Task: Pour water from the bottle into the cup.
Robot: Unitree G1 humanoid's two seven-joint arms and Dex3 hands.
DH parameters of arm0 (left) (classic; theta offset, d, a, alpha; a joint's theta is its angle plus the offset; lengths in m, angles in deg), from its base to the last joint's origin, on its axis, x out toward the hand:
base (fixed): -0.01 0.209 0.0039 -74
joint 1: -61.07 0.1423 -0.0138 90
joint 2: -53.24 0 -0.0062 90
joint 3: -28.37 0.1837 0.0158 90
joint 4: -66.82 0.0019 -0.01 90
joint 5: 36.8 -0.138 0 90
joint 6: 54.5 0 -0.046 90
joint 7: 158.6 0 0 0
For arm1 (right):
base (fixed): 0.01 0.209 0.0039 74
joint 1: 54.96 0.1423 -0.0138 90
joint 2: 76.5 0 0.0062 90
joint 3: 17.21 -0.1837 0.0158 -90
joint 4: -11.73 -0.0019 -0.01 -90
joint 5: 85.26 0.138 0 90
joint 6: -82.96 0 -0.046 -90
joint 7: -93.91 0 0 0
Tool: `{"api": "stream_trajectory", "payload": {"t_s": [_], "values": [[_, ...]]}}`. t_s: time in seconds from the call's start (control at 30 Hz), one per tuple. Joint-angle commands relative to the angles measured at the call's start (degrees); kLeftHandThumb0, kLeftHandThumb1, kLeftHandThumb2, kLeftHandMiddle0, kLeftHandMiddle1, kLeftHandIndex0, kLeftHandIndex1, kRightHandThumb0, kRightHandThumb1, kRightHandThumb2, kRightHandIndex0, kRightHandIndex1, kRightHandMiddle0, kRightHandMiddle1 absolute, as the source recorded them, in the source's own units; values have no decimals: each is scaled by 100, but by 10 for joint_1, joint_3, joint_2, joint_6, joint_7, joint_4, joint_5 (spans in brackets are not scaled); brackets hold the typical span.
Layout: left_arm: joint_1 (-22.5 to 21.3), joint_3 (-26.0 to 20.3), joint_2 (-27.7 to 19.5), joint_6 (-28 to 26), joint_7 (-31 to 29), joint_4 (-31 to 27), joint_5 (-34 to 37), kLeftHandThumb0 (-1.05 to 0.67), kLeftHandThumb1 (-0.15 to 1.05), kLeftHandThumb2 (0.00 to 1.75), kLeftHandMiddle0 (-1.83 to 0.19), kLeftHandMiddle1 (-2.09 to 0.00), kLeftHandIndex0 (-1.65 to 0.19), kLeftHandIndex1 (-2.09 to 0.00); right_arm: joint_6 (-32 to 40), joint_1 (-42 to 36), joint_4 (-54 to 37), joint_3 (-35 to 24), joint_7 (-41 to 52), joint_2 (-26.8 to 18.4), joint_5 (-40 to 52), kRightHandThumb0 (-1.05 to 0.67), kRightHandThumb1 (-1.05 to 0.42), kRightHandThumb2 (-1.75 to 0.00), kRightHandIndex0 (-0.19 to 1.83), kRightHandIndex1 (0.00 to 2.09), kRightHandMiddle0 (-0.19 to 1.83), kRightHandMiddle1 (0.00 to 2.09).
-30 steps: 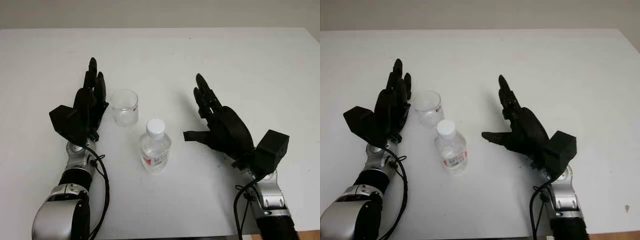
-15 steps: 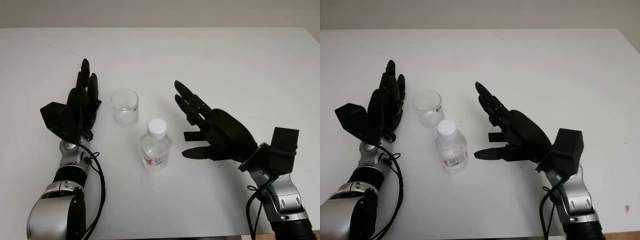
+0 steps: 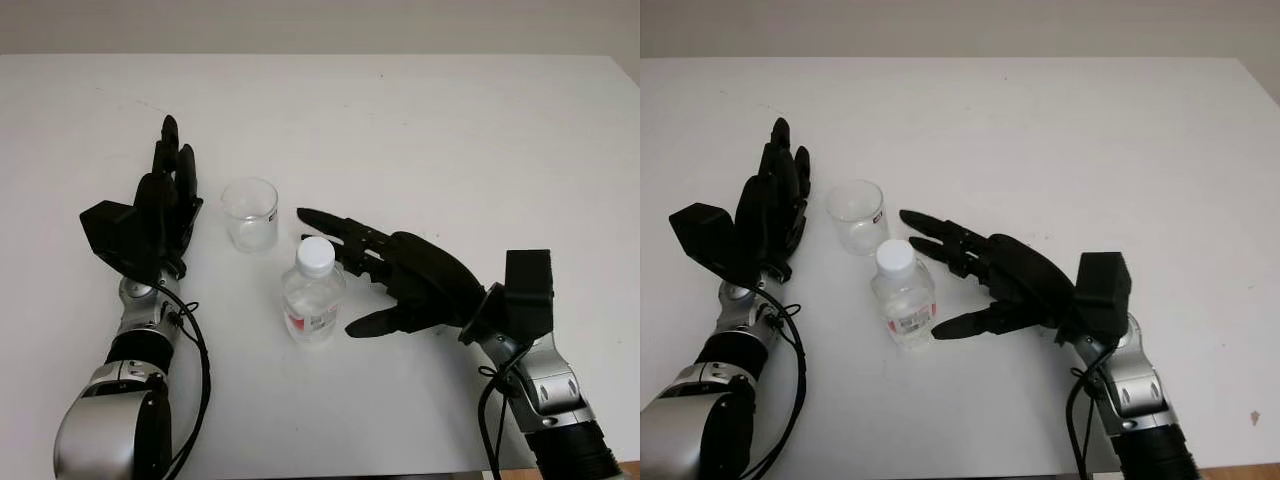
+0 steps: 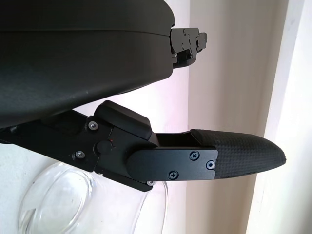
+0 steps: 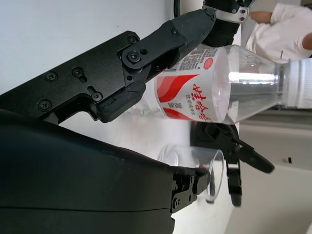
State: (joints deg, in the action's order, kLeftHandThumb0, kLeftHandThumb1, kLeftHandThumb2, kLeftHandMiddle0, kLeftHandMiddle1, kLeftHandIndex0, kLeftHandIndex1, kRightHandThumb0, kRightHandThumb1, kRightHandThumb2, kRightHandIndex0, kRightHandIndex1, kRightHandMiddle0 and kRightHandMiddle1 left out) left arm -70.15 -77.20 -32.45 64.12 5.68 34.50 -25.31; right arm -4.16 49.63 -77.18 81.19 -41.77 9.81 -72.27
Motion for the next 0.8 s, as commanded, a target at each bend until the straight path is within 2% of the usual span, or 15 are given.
{"api": "stream_trajectory", "payload": {"t_s": [0.0,0.2,0.3,0.37,0.67,0.77], "values": [[7,1,1,-2,-2,-17,3,-105,105,50,10,0,12,0,3,12,4,7,8,5,0,-83,-78,-5,23,18,21,22],[21,5,4,-11,5,-47,1,-105,105,52,13,0,14,0,1,22,9,22,14,9,-9,-79,-76,-5,29,22,22,28],[30,8,6,-19,8,-67,0,-105,105,52,14,0,15,0,7,26,10,29,19,8,-13,-79,-75,-5,29,29,9,61],[36,9,9,-21,12,-81,1,-105,105,52,14,0,15,0,10,30,14,33,24,8,-15,-79,-75,-5,29,33,4,72],[60,13,17,-49,25,-140,2,-104,105,54,15,0,16,0,-9,47,37,52,47,17,-25,-82,-76,-5,35,39,5,79],[70,16,17,-55,30,-160,0,-103,105,56,16,0,18,0,-9,50,42,58,48,23,-28,-83,-75,-5,35,52,4,93]]}}
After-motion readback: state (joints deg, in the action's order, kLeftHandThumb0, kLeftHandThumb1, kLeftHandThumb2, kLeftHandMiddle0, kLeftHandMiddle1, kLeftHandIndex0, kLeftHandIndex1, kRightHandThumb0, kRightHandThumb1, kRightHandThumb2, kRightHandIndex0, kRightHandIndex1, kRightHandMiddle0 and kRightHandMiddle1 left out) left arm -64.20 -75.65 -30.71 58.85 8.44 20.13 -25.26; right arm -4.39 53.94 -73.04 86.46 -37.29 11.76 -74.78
